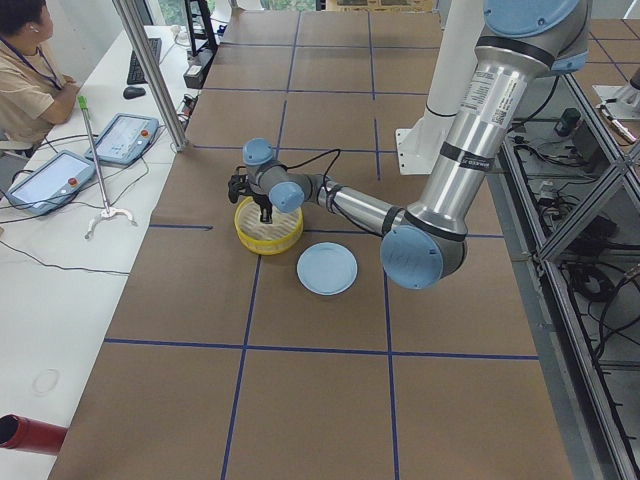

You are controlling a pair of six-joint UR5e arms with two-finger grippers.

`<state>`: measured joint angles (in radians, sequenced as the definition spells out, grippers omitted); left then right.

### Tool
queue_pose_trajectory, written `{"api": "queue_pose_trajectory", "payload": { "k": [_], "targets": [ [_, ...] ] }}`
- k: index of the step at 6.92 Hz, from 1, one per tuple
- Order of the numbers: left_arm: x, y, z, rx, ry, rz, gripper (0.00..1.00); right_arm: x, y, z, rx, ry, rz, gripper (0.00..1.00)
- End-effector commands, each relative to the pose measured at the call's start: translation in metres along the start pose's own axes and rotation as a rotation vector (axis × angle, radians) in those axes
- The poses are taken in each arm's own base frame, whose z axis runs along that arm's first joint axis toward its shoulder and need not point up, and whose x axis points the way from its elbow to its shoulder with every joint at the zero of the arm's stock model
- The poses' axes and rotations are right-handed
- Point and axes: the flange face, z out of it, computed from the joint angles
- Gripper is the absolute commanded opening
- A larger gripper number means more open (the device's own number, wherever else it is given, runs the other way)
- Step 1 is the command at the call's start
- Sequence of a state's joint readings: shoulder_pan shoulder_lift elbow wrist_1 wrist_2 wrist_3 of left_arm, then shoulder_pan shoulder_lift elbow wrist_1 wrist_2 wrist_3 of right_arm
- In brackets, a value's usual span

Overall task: Place bun in steamer
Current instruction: 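Carry the bun with the left gripper and lower it into the steamer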

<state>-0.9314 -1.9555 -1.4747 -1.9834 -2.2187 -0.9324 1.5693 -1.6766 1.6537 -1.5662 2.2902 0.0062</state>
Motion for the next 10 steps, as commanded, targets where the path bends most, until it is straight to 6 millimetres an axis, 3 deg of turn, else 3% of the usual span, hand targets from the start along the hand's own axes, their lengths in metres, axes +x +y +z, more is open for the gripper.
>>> {"api": "queue_pose_trajectory", "payload": {
  "k": [1, 3, 4, 6, 7, 8, 9, 10],
  "targets": [
    [0.013, 0.008, 0.019, -0.03, -0.005, 0.004, 0.39, 0.0, 0.0, 0.0, 0.0, 0.0, 0.0, 1.0],
    [0.012, 0.009, 0.021, -0.033, -0.007, 0.003, 0.41, 0.0, 0.0, 0.0, 0.0, 0.0, 0.0, 1.0],
    [0.012, 0.009, 0.02, -0.032, -0.006, 0.004, 0.49, 0.0, 0.0, 0.0, 0.0, 0.0, 0.0, 1.0],
    [0.012, 0.008, 0.018, -0.028, -0.004, 0.004, 0.82, 0.0, 0.0, 0.0, 0.0, 0.0, 0.0, 1.0],
    [0.009, 0.001, 0.008, -0.011, 0.0, 0.001, 0.98, 0.0, 0.0, 0.0, 0.0, 0.0, 0.0, 1.0],
    [-0.004, -0.016, -0.022, 0.034, 0.01, -0.017, 0.99, 0.0, 0.0, 0.0, 0.0, 0.0, 0.0, 1.0],
    [-0.016, -0.029, -0.068, 0.095, 0.026, -0.038, 0.99, 0.0, 0.0, 0.0, 0.0, 0.0, 0.0, 1.0],
    [-0.032, -0.023, -0.091, 0.124, 0.029, -0.034, 0.99, 0.0, 0.0, 0.0, 0.0, 0.0, 0.0, 1.0]
  ]
}}
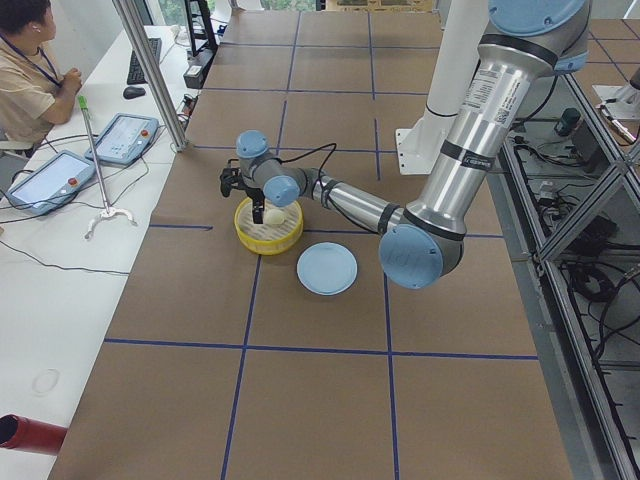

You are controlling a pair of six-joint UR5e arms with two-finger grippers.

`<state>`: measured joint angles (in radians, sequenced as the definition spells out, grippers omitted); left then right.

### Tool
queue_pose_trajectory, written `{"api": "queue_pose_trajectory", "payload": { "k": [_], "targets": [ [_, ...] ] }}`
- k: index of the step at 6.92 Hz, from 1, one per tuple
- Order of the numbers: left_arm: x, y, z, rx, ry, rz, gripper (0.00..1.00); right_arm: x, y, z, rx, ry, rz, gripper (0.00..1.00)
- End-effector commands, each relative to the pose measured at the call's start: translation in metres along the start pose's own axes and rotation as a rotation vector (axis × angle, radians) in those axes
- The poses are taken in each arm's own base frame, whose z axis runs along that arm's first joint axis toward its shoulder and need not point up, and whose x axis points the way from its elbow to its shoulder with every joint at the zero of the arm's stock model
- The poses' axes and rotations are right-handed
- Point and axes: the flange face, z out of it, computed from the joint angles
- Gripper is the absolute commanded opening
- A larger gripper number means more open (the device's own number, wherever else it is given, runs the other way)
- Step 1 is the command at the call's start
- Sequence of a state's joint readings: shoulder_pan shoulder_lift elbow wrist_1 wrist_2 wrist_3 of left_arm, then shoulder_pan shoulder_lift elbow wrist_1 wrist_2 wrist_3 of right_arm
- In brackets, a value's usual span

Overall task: Place bun in steamer
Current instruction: 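Open the left gripper and raise it away from the steamer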

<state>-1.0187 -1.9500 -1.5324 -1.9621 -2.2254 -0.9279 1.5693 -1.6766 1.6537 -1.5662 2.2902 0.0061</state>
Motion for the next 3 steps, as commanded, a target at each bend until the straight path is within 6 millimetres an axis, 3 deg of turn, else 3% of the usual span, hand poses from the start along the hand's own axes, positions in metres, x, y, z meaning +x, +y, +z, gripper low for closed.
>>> {"api": "queue_pose_trajectory", "payload": {
  "k": [1, 2, 3],
  "targets": [
    [-0.062, 0.015, -0.06, 0.07, -0.008, 0.056, 0.99, 0.0, 0.0, 0.0, 0.0, 0.0, 0.0, 1.0],
    [-0.111, 0.014, -0.089, 0.074, 0.0, 0.073, 0.99, 0.0, 0.0, 0.0, 0.0, 0.0, 0.0, 1.0],
    [-0.161, 0.021, -0.103, 0.061, -0.005, 0.104, 0.99, 0.0, 0.0, 0.0, 0.0, 0.0, 0.0, 1.0]
  ]
}}
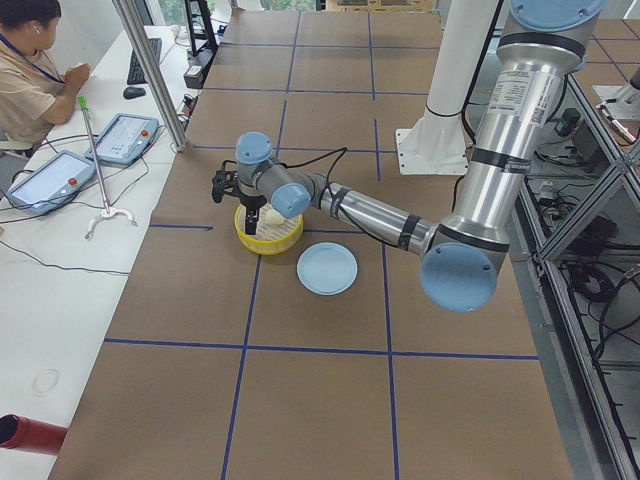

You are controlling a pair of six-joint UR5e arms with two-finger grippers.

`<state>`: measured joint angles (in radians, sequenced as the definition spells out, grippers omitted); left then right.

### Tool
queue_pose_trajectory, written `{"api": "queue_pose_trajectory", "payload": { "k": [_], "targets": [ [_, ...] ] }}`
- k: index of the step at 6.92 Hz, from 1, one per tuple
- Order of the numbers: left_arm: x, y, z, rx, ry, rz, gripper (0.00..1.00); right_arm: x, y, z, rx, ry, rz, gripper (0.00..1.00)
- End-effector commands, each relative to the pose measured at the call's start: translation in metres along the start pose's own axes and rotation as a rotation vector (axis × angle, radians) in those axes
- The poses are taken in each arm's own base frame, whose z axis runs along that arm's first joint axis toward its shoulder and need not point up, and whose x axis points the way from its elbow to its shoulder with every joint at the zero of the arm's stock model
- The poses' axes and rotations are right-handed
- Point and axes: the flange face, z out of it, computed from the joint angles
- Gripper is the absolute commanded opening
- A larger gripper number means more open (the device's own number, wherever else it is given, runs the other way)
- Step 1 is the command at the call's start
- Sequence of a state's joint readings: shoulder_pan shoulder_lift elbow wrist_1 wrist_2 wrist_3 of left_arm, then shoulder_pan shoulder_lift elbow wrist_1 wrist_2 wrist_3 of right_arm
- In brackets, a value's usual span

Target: Place bun in steamer

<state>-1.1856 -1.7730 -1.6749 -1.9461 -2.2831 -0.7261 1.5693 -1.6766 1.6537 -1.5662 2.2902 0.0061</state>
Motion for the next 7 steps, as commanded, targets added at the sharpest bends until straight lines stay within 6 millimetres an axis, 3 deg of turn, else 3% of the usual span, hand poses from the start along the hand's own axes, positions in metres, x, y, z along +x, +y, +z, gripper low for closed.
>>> {"api": "queue_pose_trajectory", "payload": {
  "k": [1, 3, 4, 5, 7],
  "targets": [
    [-0.122, 0.027, -0.04, 0.005, -0.045, 0.11, 0.99, 0.0, 0.0, 0.0, 0.0, 0.0, 0.0, 1.0],
    [-0.244, 0.04, -0.099, -0.036, -0.161, 0.126, 0.99, 0.0, 0.0, 0.0, 0.0, 0.0, 0.0, 1.0],
    [-0.286, 0.048, -0.117, -0.081, -0.188, 0.093, 0.99, 0.0, 0.0, 0.0, 0.0, 0.0, 0.0, 1.0],
    [-0.302, 0.054, -0.119, -0.099, -0.183, 0.048, 0.99, 0.0, 0.0, 0.0, 0.0, 0.0, 0.0, 1.0],
    [-0.31, 0.075, -0.115, -0.116, -0.178, 0.017, 1.0, 0.0, 0.0, 0.0, 0.0, 0.0, 0.0, 1.0]
  ]
}}
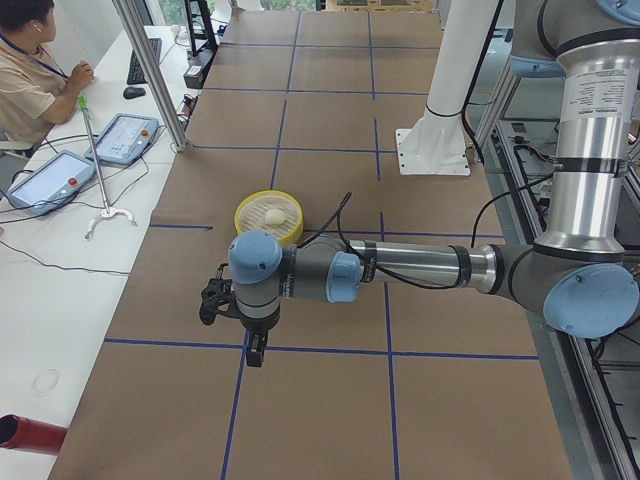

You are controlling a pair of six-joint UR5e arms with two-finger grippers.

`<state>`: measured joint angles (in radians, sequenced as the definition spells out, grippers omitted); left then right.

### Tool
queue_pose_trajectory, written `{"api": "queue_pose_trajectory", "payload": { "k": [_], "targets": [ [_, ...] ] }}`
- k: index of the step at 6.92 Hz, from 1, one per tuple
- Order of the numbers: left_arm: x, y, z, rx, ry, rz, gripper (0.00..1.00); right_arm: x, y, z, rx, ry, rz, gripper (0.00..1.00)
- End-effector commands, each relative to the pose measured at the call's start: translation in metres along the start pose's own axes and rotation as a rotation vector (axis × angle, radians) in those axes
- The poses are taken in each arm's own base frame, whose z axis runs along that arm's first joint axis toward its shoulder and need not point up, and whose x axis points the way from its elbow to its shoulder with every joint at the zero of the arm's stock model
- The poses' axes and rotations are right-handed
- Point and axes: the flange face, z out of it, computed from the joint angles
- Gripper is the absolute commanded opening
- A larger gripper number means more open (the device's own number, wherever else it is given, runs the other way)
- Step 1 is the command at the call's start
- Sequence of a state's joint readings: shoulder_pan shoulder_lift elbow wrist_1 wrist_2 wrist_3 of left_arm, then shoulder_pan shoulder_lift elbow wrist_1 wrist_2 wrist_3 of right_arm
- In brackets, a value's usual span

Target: Place bun in steamer

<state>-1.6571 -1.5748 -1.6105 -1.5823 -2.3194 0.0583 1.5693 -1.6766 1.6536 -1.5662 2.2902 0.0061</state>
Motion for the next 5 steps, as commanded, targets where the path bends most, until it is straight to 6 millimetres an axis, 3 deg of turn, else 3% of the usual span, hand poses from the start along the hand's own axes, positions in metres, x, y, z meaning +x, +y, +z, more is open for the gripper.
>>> {"api": "queue_pose_trajectory", "payload": {
  "k": [1, 5],
  "targets": [
    [-0.01, 0.0135, 0.008, -0.023, 0.006, -0.026, 1.0, 0.0, 0.0, 0.0, 0.0, 0.0, 0.0, 1.0],
    [-0.0029, 0.0143, 0.0037, -0.06, 0.008, -0.048, 1.0, 0.0, 0.0, 0.0, 0.0, 0.0, 0.0, 1.0]
  ]
}}
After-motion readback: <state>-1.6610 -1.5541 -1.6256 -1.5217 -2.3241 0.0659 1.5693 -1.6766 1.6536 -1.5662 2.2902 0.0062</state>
